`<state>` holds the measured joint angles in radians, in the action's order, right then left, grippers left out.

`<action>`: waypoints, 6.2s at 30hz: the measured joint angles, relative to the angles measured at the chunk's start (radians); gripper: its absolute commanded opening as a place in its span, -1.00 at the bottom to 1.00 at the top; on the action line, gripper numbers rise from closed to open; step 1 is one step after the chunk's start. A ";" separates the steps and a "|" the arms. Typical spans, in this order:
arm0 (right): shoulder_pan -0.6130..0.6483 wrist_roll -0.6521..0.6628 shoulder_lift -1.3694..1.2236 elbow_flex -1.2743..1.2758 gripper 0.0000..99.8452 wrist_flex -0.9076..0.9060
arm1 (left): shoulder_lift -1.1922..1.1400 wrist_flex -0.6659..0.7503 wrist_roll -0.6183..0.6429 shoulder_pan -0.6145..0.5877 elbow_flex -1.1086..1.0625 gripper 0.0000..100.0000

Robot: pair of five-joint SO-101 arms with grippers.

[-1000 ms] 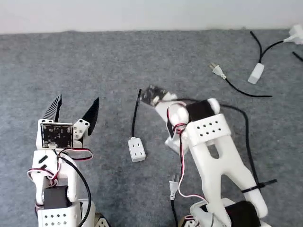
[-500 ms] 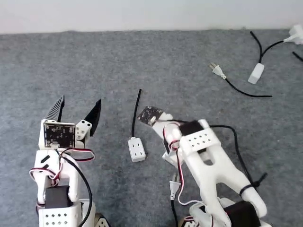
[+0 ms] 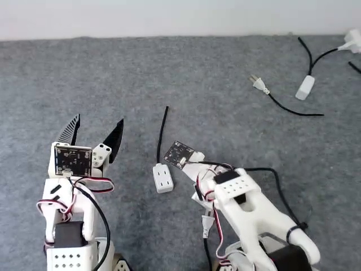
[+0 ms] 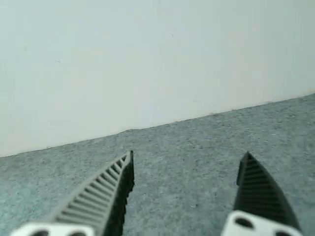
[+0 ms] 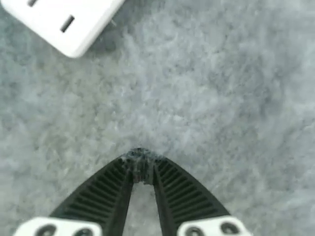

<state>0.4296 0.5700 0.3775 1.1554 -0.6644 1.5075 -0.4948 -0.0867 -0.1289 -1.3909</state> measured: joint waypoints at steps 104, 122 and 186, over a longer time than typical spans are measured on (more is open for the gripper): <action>0.002 0.000 0.005 0.017 -0.98 0.052 | 0.000 0.068 -0.021 0.061 -0.078 -0.34; 0.002 0.000 0.005 0.017 -0.98 0.052 | 0.000 0.068 -0.025 0.061 -0.078 -0.34; 0.002 0.000 0.005 0.017 -0.98 0.052 | 0.000 0.086 -0.052 0.061 -0.078 -0.34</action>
<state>0.4312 0.5700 0.3821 1.1722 -0.6122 1.5075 -0.4089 -0.1389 -0.0675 -1.4691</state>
